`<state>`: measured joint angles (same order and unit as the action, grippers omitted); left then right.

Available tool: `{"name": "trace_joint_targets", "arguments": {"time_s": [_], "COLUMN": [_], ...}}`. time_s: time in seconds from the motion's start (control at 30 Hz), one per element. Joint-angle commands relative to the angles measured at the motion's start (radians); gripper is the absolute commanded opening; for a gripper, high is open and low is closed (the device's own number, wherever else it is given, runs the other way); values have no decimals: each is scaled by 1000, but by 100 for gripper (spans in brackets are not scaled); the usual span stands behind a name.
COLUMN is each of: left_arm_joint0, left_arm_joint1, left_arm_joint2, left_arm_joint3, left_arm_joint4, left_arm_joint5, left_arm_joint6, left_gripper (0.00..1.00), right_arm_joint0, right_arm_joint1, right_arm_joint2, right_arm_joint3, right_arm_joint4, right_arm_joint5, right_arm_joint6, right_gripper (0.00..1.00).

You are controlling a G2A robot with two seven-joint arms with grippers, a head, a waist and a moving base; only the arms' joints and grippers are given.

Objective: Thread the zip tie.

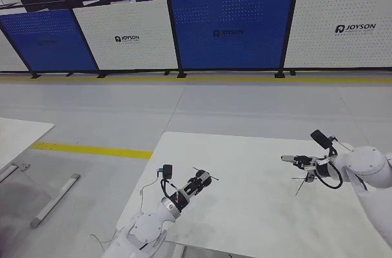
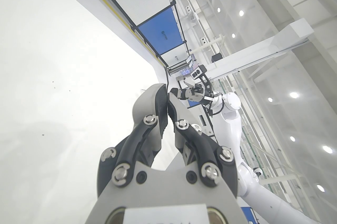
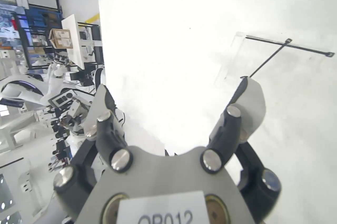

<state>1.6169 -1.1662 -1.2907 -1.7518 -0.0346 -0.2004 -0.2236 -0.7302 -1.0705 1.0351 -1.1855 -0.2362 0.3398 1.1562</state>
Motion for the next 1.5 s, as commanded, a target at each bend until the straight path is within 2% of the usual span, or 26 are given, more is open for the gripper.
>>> {"name": "trace_joint_targets", "arguments": {"time_s": [0.0, 0.33, 0.43, 0.5, 0.63, 0.7, 1.03, 1.2, 1.33, 1.47], "left_arm_joint0": [0, 0, 0, 0, 0, 0, 0, 0, 0, 0], "left_arm_joint1": [0, 0, 0, 0, 0, 0, 0, 0, 0, 0], "left_arm_joint2": [0, 0, 0, 0, 0, 0, 0, 0, 0, 0], "left_arm_joint3": [0, 0, 0, 0, 0, 0, 0, 0, 0, 0], "left_arm_joint4": [0, 0, 0, 0, 0, 0, 0, 0, 0, 0], "left_arm_joint5": [0, 0, 0, 0, 0, 0, 0, 0, 0, 0], "left_arm_joint6": [0, 0, 0, 0, 0, 0, 0, 0, 0, 0], "left_gripper": [0, 0, 0, 0, 0, 0, 0, 0, 0, 0], "right_arm_joint0": [2, -7, 13, 37, 78, 97, 97, 84, 104, 141], "right_arm_joint1": [0, 0, 7, 8, -2, -11, -11, -15, -27, -53], "right_arm_joint2": [-1, -7, -18, -34, -57, -91, -91, -104, -129, -187], "right_arm_joint3": [2, 0, 11, 13, 42, 58, 58, 55, 101, 170], "right_arm_joint4": [-2, -12, -114, -181, -227, -260, -260, -261, -242, -252], "right_arm_joint5": [0, -2, 0, 0, 0, 0, 0, -20, -40, -38], "right_arm_joint6": [1, 2, 11, 74, 147, 171, 171, 152, 170, 168], "right_gripper": [100, 100, 100, 100, 100, 100, 100, 100, 100, 100]}}
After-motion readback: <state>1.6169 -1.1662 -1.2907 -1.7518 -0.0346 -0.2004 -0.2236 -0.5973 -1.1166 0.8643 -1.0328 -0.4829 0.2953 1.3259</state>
